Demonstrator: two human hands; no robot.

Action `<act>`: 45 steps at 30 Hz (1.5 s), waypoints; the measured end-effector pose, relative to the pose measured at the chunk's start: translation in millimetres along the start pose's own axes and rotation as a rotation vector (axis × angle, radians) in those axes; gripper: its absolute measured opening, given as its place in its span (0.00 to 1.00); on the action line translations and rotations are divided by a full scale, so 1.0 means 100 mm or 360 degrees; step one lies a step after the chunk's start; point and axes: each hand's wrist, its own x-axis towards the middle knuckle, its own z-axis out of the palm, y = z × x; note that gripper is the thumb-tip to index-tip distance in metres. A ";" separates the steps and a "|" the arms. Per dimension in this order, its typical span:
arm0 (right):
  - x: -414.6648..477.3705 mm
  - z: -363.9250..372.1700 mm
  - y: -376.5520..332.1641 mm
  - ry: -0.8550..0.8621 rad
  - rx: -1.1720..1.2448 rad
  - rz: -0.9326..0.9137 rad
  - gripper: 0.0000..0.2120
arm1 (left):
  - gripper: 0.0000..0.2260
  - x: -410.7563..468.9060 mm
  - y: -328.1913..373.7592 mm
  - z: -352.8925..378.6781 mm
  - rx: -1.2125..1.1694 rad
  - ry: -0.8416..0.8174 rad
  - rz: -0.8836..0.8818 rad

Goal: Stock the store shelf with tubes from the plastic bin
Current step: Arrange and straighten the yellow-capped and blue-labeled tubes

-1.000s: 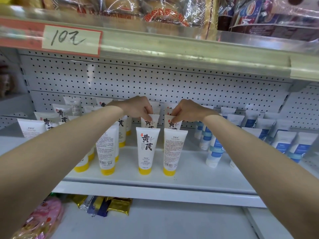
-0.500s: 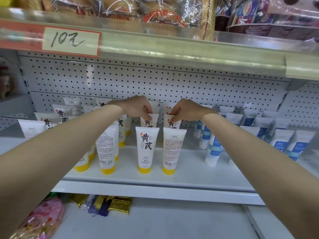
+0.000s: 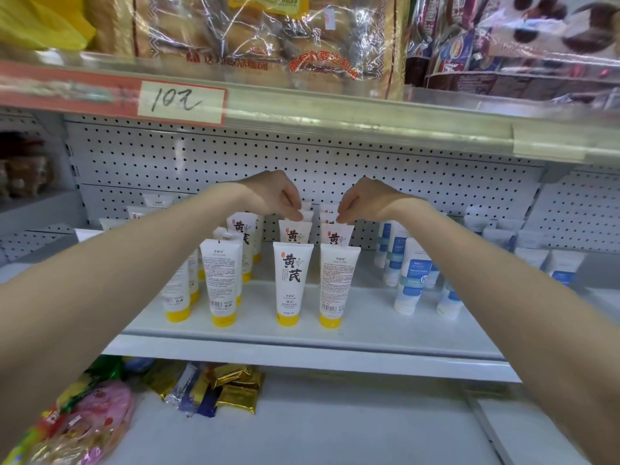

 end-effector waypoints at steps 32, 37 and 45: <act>-0.45 0.32 -0.11 0.0047 0.0129 0.0017 0.13 | 0.16 -0.25 0.10 0.38 0.0048 -0.0034 0.0055; -0.41 0.35 -0.11 0.0057 0.0228 0.0025 0.12 | 0.10 -0.23 0.09 0.40 0.0057 -0.0062 0.0008; -0.43 0.33 -0.08 -0.0059 0.0090 0.0155 0.17 | 0.13 -0.26 0.10 0.34 -0.0026 -0.0154 -0.0056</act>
